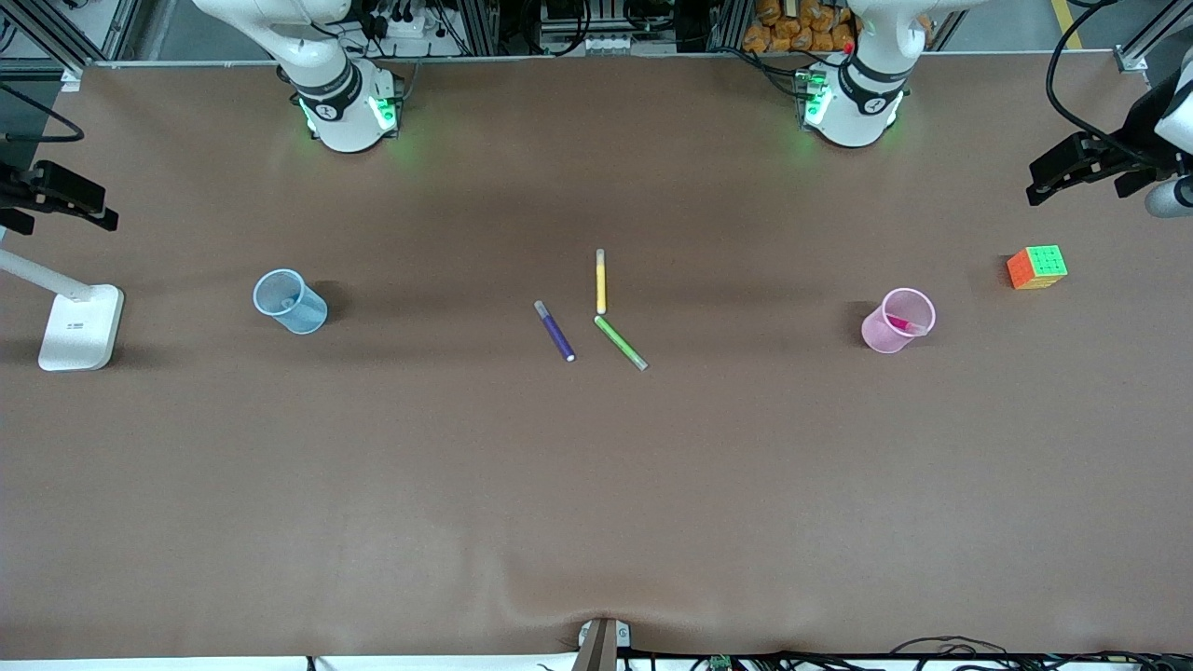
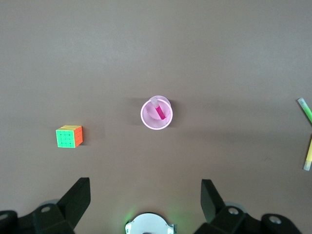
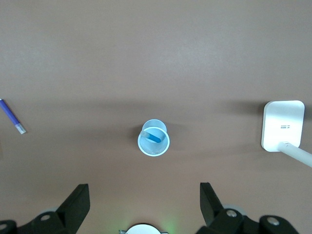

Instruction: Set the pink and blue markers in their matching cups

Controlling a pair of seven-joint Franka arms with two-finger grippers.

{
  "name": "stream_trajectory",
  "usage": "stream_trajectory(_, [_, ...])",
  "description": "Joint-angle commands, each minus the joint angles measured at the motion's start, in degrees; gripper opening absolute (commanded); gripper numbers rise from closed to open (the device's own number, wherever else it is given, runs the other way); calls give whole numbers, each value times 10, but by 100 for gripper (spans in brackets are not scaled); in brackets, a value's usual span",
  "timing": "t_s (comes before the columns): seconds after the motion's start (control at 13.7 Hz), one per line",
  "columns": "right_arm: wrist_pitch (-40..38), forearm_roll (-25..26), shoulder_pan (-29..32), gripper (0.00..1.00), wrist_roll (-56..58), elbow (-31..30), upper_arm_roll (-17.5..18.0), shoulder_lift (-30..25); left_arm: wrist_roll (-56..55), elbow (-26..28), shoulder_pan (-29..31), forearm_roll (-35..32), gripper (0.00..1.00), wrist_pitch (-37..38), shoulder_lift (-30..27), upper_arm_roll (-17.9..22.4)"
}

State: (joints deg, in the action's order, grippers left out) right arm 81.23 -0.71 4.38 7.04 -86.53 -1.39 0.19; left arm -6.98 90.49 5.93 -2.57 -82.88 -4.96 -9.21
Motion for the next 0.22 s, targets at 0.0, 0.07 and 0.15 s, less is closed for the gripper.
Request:
stream_trajectory(0.0, [13, 4, 8, 100, 3, -27, 4, -20, -8, -15, 2, 8, 100, 12, 10, -12])
stream_trajectory(0.07, [14, 2, 9, 100, 3, -27, 4, -20, -8, -14, 2, 8, 100, 12, 10, -12])
stream_trajectory(0.15, [13, -9, 14, 100, 3, -27, 3, -20, -7, -14, 2, 8, 100, 12, 10, -12])
